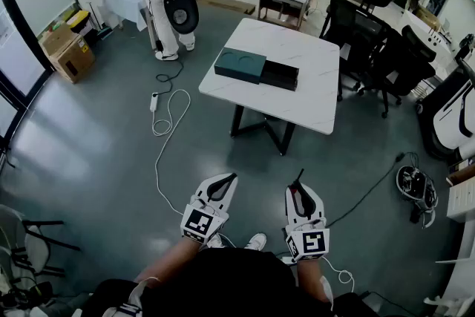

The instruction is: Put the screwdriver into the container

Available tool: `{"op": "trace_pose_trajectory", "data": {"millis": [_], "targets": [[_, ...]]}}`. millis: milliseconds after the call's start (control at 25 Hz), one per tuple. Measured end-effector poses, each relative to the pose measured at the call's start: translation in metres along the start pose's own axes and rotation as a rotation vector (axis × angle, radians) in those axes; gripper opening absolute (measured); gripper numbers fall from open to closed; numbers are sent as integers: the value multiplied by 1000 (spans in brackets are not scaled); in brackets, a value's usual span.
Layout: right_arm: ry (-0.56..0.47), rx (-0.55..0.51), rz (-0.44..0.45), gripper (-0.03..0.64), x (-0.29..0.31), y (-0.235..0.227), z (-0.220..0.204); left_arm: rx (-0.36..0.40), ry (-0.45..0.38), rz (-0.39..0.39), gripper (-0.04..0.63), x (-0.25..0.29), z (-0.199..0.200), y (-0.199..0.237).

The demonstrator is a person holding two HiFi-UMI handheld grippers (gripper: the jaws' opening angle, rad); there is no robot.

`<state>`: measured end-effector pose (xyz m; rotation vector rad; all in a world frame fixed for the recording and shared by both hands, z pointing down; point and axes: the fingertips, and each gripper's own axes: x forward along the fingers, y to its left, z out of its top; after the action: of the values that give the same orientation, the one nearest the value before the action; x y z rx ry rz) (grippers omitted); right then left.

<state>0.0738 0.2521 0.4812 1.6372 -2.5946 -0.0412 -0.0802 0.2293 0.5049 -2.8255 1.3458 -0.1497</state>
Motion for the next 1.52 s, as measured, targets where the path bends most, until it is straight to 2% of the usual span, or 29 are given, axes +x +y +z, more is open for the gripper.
{"op": "trace_pose_trajectory", "data": {"millis": [320, 520, 680, 880, 1000, 1120, 1280, 1520], "targets": [[-9, 2, 9, 103, 5, -2, 0, 31, -5, 4, 5, 3, 13, 0], [-69, -31, 14, 103, 2, -6, 17, 29, -11, 10, 5, 8, 18, -6], [-99, -17, 14, 103, -2, -14, 25, 26, -19, 13, 5, 15, 24, -14], [-156, -90, 20, 104, -19, -31, 31, 71, -1, 19, 5, 24, 25, -29], [-157, -75, 34, 104, -25, -43, 31, 48, 11, 42, 5, 26, 24, -35], [-153, -52, 74, 104, -23, -47, 27, 58, -3, 67, 5, 34, 25, -39], [-150, -45, 118, 104, -18, -43, 26, 8, 4, 98, 5, 34, 33, -40], [-130, -31, 119, 104, -3, -37, 17, -14, -35, 87, 5, 36, 42, -30]]}}
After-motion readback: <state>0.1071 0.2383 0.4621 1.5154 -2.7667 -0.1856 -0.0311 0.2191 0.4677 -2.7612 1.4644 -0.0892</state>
